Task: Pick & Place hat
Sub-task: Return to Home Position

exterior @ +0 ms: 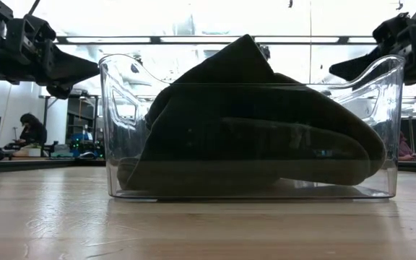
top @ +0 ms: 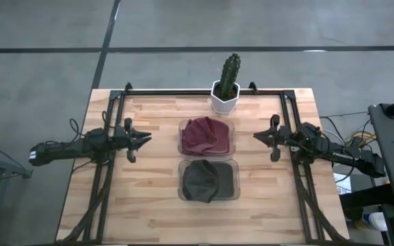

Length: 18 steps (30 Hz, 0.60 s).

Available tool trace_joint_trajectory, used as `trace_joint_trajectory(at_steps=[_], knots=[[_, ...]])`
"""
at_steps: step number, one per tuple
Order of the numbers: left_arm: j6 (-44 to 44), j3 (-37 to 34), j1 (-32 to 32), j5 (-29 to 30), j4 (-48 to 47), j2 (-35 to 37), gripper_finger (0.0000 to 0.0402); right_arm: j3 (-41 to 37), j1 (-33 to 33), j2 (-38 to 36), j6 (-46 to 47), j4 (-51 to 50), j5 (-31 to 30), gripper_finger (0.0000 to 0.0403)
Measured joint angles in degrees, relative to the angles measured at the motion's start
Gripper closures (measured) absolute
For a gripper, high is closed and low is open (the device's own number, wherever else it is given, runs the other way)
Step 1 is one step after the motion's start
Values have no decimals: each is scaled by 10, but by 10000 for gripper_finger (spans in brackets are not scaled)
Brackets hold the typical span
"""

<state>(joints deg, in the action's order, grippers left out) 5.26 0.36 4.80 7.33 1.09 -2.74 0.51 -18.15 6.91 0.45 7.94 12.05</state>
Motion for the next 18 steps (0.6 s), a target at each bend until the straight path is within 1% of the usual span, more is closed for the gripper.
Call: trace_joint_trajectory(at_steps=[3,8,18], knots=[[-7,0,0,0,0,0,328,0,0,-7,19,-6,0,369],[-9,0,0,0,-1,0,328,0,0,-15,54,-44,0,369],[-8,0,0,0,-1,-2,328,12,0,-18,67,-48,0,369]])
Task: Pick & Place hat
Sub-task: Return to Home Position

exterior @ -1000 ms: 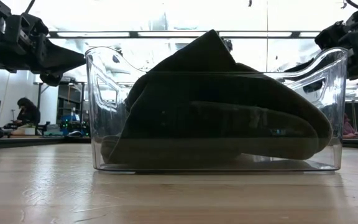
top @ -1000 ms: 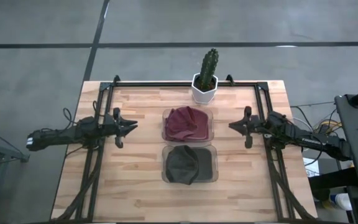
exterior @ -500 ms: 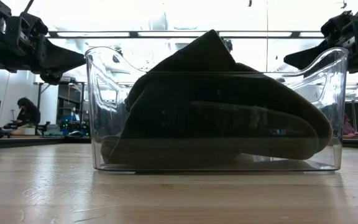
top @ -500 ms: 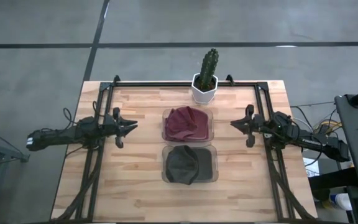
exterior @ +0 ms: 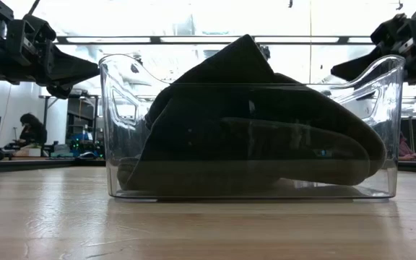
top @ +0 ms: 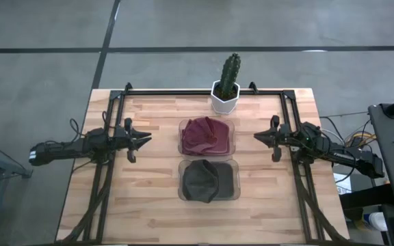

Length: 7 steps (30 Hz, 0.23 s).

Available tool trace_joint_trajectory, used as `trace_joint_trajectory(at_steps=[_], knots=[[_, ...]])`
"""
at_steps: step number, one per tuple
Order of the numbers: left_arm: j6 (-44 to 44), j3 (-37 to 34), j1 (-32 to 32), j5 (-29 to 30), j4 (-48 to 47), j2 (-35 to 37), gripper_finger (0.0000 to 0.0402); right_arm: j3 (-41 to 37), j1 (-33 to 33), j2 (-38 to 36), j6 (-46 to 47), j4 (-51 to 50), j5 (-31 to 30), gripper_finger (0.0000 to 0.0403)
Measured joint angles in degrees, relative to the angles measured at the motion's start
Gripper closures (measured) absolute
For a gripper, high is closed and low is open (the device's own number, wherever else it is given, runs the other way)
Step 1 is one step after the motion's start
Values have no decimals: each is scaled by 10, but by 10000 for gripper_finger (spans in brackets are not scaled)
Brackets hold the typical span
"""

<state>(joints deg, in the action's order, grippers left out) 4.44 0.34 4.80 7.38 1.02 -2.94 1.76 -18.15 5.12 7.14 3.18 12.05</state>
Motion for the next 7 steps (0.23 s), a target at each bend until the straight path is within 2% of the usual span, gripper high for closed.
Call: trace_joint_trajectory(at_steps=[7], knots=[[4,0,0,0,3,-1,328,0,0,2,4,-13,0,369]])
